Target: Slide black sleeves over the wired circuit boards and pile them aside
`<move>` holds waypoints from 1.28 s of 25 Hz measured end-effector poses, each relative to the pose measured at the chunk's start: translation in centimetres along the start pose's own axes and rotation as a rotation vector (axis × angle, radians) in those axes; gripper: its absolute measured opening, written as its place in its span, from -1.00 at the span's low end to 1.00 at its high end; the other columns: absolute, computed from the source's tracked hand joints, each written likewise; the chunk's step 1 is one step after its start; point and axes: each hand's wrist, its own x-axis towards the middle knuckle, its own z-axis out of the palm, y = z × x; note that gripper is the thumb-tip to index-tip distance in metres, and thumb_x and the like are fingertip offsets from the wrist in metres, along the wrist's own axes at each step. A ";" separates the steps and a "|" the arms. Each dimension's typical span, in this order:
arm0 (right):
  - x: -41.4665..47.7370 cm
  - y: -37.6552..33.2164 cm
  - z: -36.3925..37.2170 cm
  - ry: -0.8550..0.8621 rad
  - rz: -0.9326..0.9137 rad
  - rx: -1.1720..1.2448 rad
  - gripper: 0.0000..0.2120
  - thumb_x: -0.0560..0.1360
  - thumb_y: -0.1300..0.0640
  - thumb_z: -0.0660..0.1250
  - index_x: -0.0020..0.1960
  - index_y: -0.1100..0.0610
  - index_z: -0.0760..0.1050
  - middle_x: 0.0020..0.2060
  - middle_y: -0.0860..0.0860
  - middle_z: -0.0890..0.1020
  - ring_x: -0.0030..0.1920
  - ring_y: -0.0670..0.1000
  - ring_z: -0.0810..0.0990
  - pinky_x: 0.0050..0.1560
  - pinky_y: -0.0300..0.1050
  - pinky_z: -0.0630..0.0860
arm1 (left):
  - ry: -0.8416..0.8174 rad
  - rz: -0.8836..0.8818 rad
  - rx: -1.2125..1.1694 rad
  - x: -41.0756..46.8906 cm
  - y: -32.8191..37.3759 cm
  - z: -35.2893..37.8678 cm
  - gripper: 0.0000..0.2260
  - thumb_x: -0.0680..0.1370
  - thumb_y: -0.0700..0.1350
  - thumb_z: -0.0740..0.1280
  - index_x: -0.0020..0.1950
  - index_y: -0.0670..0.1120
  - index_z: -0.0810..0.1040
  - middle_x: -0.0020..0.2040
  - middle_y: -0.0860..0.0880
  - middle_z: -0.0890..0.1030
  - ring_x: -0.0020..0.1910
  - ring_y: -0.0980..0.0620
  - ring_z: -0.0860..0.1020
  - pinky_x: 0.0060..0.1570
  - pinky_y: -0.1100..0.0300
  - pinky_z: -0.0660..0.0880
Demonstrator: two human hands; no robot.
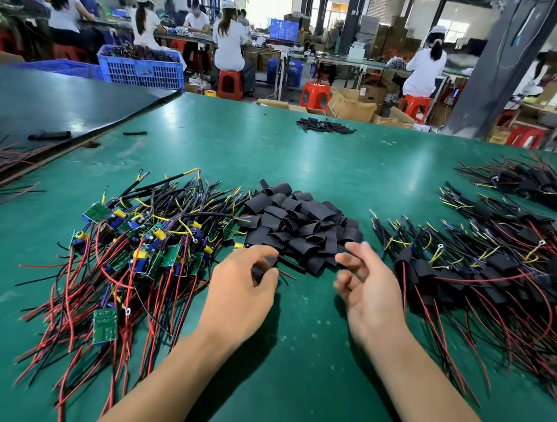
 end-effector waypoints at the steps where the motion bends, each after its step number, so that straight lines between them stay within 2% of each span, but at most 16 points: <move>1: -0.2 0.5 0.3 -0.044 -0.076 -0.142 -0.79 0.65 0.11 0.23 -0.09 0.14 0.56 -0.40 0.01 0.62 -0.56 -0.09 0.40 -0.51 -0.29 0.35 | 0.040 -0.001 0.024 0.1 -0.1 -0.2 -0.78 0.53 -0.22 0.39 0.12 0.01 0.64 -0.04 0.07 0.58 -0.27 0.19 0.53 -0.17 0.45 0.39; 4: -1.4 2.0 0.5 -0.247 -0.334 -0.625 -0.83 0.60 0.15 0.30 -0.14 0.07 0.61 -0.37 0.01 0.64 -0.50 -0.09 0.45 -0.44 -0.29 0.38 | 0.098 -0.071 0.096 0.4 -0.2 -0.9 -0.67 0.56 -0.21 0.33 0.32 -0.03 0.55 0.20 0.01 0.46 -0.17 0.00 0.56 0.02 0.24 0.46; 5: -1.7 2.4 0.4 -0.314 -0.401 -0.760 -0.84 0.59 0.12 0.32 -0.14 0.03 0.61 -0.35 -0.01 0.66 -0.47 -0.12 0.47 -0.39 -0.30 0.41 | 0.093 -0.103 0.117 0.6 -0.3 -1.1 -0.64 0.56 -0.22 0.31 0.36 -0.06 0.52 0.26 -0.02 0.46 -0.09 -0.07 0.57 0.11 0.17 0.45; 7: -2.3 2.8 0.4 -0.411 -0.472 -0.911 -0.85 0.58 0.08 0.34 -0.15 -0.03 0.61 -0.34 -0.07 0.67 -0.41 -0.18 0.50 -0.30 -0.31 0.43 | 0.064 -0.149 0.183 1.0 -0.5 -1.6 -0.60 0.56 -0.25 0.29 0.41 -0.10 0.48 0.32 -0.10 0.49 0.16 -0.14 0.54 0.25 0.19 0.34; 8: -2.4 2.9 0.4 -0.431 -0.479 -0.935 -0.85 0.58 0.07 0.35 -0.15 -0.04 0.61 -0.34 -0.09 0.67 -0.40 -0.20 0.51 -0.28 -0.32 0.43 | 0.049 -0.163 0.215 1.2 -0.6 -1.8 -0.59 0.55 -0.27 0.29 0.41 -0.11 0.47 0.32 -0.13 0.51 0.24 -0.13 0.50 0.24 0.22 0.30; 10: -2.4 2.7 0.4 -0.424 -0.462 -0.932 -0.86 0.58 0.07 0.35 -0.15 -0.05 0.62 -0.33 -0.09 0.68 -0.39 -0.20 0.52 -0.26 -0.27 0.46 | 0.023 -0.179 0.263 1.4 -0.7 -2.1 -0.60 0.55 -0.28 0.29 0.39 -0.12 0.49 0.28 -0.15 0.56 0.25 -0.12 0.50 0.17 0.22 0.33; 13: -2.5 2.5 0.4 -0.399 -0.450 -0.928 -0.87 0.58 0.08 0.35 -0.13 -0.02 0.62 -0.34 -0.08 0.68 -0.43 -0.18 0.49 -0.25 -0.16 0.47 | 0.013 -0.182 0.270 1.5 -0.8 -2.5 -0.67 0.55 -0.31 0.27 0.31 -0.14 0.55 0.17 -0.16 0.62 0.08 -0.11 0.55 0.02 0.24 0.38; 16: -2.6 2.3 0.4 -0.404 -0.444 -0.930 -0.87 0.58 0.09 0.35 -0.13 -0.01 0.63 -0.34 -0.07 0.68 -0.43 -0.20 0.50 -0.25 -0.22 0.45 | 0.016 -0.181 0.277 1.6 -1.0 -2.5 -0.70 0.56 -0.32 0.25 0.27 -0.16 0.56 0.13 -0.18 0.62 0.00 -0.09 0.55 -0.10 0.32 0.30; 19: -2.7 2.3 0.4 -0.405 -0.444 -0.930 -0.87 0.58 0.09 0.35 -0.13 -0.01 0.63 -0.33 -0.08 0.68 -0.43 -0.20 0.49 -0.26 -0.24 0.44 | -0.041 -0.167 0.343 1.5 -1.0 -2.5 -0.60 0.50 -0.37 0.20 0.31 -0.15 0.51 0.16 -0.19 0.55 -0.06 -0.10 0.47 -0.10 0.20 0.33; 21: -2.7 2.3 0.4 -0.404 -0.444 -0.923 -0.87 0.58 0.09 0.35 -0.14 -0.02 0.63 -0.34 -0.08 0.68 -0.44 -0.20 0.48 -0.29 -0.26 0.42 | -0.068 -0.162 0.403 1.3 -0.9 -2.4 -0.55 0.46 -0.36 0.19 0.33 -0.11 0.48 0.18 -0.19 0.51 0.01 -0.19 0.50 -0.05 0.07 0.41; 24: -2.6 2.3 0.3 -0.416 -0.439 -0.917 -0.88 0.57 0.09 0.36 -0.12 -0.04 0.64 -0.30 -0.12 0.69 -0.42 -0.20 0.47 -0.28 -0.29 0.43 | -0.038 -0.145 0.514 1.3 -1.1 -2.6 -0.64 0.52 -0.27 0.23 0.30 -0.04 0.47 0.16 -0.13 0.53 0.08 -0.23 0.53 -0.09 0.01 0.46; 26: -2.7 2.3 0.3 -0.482 -0.470 -0.931 -0.89 0.56 0.11 0.37 -0.03 -0.06 0.66 -0.15 -0.19 0.68 -0.32 -0.19 0.51 -0.19 -0.34 0.45 | -0.008 -0.128 0.495 1.3 -1.2 -2.6 -0.68 0.55 -0.24 0.25 0.27 -0.02 0.50 0.14 -0.09 0.58 0.09 -0.19 0.55 -0.07 -0.01 0.49; 28: -2.8 2.4 0.3 -0.599 -0.580 -1.052 -0.81 0.58 0.12 0.36 0.15 -0.05 0.65 0.11 -0.25 0.62 -0.03 -0.19 0.58 0.08 -0.37 0.44 | 0.052 -0.105 0.420 1.2 -1.1 -2.5 -0.73 0.54 -0.23 0.28 0.20 0.01 0.54 0.09 -0.03 0.63 0.04 -0.15 0.58 -0.05 -0.01 0.52; 30: -2.9 2.5 0.4 -0.713 -0.682 -1.241 -0.71 0.62 0.04 0.29 0.31 -0.07 0.57 0.34 -0.23 0.50 0.25 -0.17 0.51 0.34 -0.31 0.33 | 0.111 -0.073 0.326 1.1 -0.9 -2.3 -0.79 0.52 -0.22 0.31 0.09 0.03 0.57 -0.01 0.05 0.65 -0.05 -0.08 0.59 -0.06 0.04 0.53; 32: -2.9 2.6 0.5 -0.780 -0.766 -1.426 -0.67 0.64 -0.03 0.20 0.39 -0.10 0.50 0.44 -0.18 0.42 0.35 -0.11 0.43 0.39 -0.27 0.27 | 0.159 -0.050 0.204 1.1 -0.8 -2.0 -0.85 0.52 -0.21 0.35 -0.02 0.05 0.57 -0.12 0.14 0.64 -0.17 0.10 0.58 -0.08 0.21 0.49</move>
